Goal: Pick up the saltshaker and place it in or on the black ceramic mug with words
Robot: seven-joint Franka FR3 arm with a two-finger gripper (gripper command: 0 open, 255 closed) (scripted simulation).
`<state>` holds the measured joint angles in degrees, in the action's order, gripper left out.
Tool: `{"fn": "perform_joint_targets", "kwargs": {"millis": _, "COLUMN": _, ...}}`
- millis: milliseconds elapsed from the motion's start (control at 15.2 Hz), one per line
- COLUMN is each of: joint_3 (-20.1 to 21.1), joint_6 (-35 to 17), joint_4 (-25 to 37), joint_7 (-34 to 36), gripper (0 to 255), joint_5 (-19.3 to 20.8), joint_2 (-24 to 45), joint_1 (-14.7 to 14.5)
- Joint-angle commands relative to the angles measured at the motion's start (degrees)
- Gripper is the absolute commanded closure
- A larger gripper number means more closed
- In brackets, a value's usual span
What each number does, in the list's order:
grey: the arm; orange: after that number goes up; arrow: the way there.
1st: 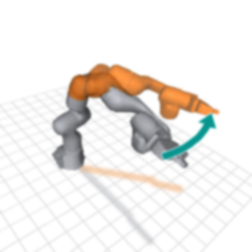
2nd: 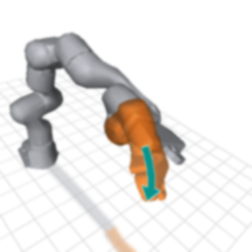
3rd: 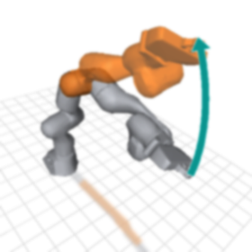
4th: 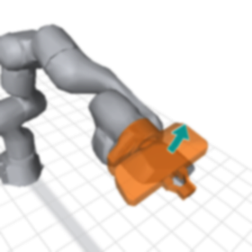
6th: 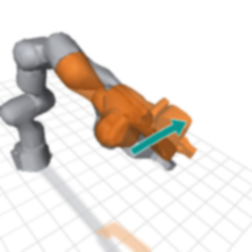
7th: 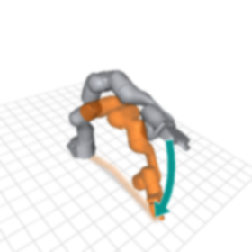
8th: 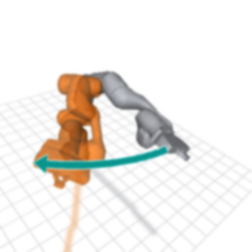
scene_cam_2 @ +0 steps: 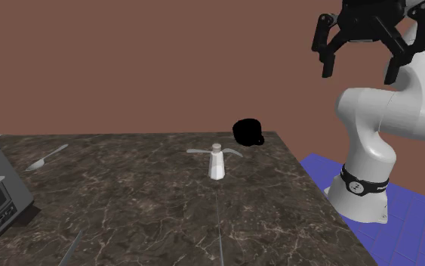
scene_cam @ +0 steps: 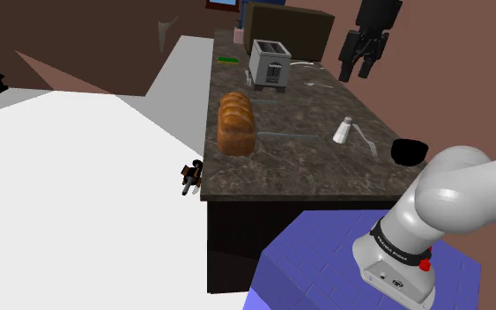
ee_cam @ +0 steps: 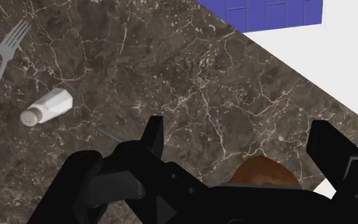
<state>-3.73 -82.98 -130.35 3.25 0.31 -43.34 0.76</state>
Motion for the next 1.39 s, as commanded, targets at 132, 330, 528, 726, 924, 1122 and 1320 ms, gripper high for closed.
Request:
{"fn": "perform_joint_targets", "kwargs": {"millis": 132, "joint_3": -1.61, "joint_6": -2.81, "joint_4": -2.51, "joint_7": -1.77, "gripper": 0, "joint_5": 1.82, "joint_2": -0.09, "joint_1": 0.78}}
{"fn": "perform_joint_targets", "kwargs": {"millis": 330, "joint_3": -4.15, "joint_6": -7.22, "joint_4": -5.81, "joint_7": -4.35, "gripper": 0, "joint_5": 4.54, "joint_2": 0.32, "joint_1": 2.05}}
{"fn": "perform_joint_targets", "kwargs": {"millis": 528, "joint_3": -6.85, "joint_6": -11.86, "joint_4": -8.52, "joint_7": -6.83, "gripper": 0, "joint_5": 7.22, "joint_2": 1.42, "joint_1": 3.36}}
{"fn": "perform_joint_targets", "kwargs": {"millis": 726, "joint_3": -9.70, "joint_6": -16.74, "joint_4": -10.61, "joint_7": -9.22, "gripper": 0, "joint_5": 9.79, "joint_2": 3.25, "joint_1": 4.67}}
{"fn": "perform_joint_targets", "kwargs": {"millis": 924, "joint_3": -12.67, "joint_6": -21.82, "joint_4": -12.05, "joint_7": -11.55, "gripper": 0, "joint_5": 12.18, "joint_2": 5.84, "joint_1": 5.93}}
{"fn": "perform_joint_targets", "kwargs": {"millis": 1122, "joint_3": -15.74, "joint_6": -27.08, "joint_4": -12.81, "joint_7": -13.88, "gripper": 0, "joint_5": 14.24, "joint_2": 9.18, "joint_1": 7.06}}
{"fn": "perform_joint_targets", "kwargs": {"millis": 1320, "joint_3": -18.93, "joint_6": -32.43, "joint_4": -12.88, "joint_7": -16.25, "gripper": 0, "joint_5": 15.84, "joint_2": 13.23, "joint_1": 7.94}}
